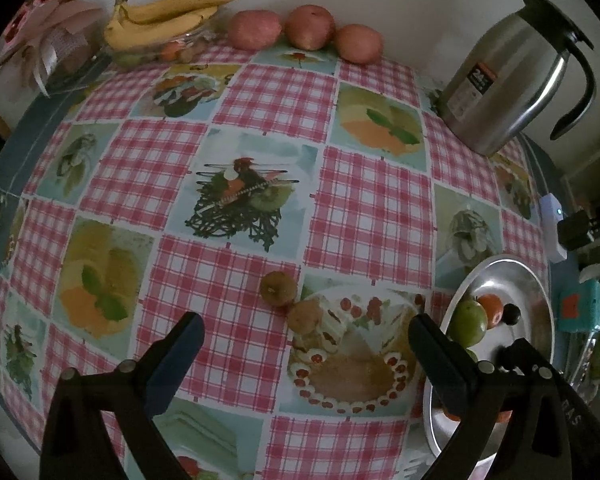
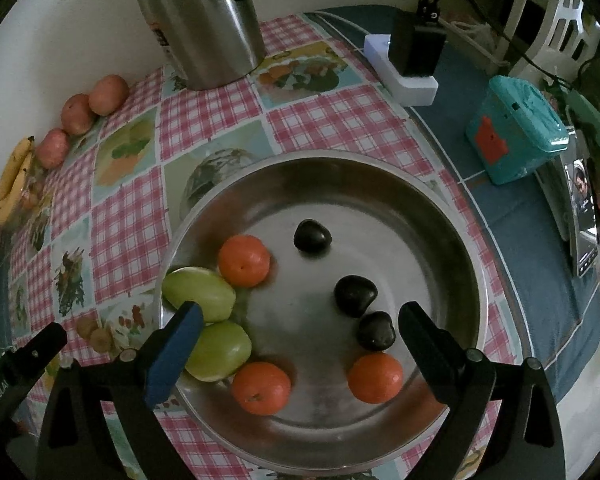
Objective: Organize fruits
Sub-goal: 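Move both open tools back toward the brown kiwis on the tablecloth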
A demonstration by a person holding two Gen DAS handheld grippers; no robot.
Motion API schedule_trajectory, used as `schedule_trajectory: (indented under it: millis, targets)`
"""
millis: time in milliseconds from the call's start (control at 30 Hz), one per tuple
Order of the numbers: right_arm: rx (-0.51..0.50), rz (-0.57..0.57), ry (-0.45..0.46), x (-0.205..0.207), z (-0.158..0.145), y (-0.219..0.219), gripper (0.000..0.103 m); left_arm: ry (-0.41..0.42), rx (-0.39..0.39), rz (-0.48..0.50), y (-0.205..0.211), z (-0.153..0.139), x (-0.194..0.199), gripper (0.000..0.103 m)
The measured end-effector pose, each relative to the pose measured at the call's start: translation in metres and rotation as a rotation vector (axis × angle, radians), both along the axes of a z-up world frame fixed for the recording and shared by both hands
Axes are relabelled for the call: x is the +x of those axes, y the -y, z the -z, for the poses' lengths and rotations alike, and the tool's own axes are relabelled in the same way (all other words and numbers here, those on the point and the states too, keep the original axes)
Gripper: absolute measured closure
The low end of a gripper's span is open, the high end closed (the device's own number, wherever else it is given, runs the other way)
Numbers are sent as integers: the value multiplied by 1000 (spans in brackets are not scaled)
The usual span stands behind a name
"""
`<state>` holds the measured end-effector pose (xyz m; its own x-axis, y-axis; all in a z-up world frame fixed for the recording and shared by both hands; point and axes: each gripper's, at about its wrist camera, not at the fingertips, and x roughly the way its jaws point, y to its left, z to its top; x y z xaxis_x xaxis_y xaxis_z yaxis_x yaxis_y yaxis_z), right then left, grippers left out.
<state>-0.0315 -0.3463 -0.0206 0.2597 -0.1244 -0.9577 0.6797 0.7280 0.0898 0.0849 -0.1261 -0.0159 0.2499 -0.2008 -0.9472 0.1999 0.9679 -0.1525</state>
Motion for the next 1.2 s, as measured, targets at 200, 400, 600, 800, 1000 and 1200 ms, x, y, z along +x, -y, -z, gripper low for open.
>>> schedule_trajectory:
  millis: [200,400,600,800,1000,1200]
  targets:
    - [-2,-12,-5,2,0,-2,5,27,34,7,-1,-3,0,0]
    - [3,-31,-12,5,1,-6,5,63,99,49,-3,-5,1,0]
    - [12,-55,-24,13,2,-16,5,79,110,35,-18,-10,7,0]
    - [4,-93,-33,24,2,-35,5,64,92,-1,-40,-11,13,0]
    - [-5,-134,-46,34,3,-54,5,57,69,-63,-68,-13,21,0]
    - [-17,-174,-56,47,2,-75,5,46,38,-136,-98,-15,30,0]
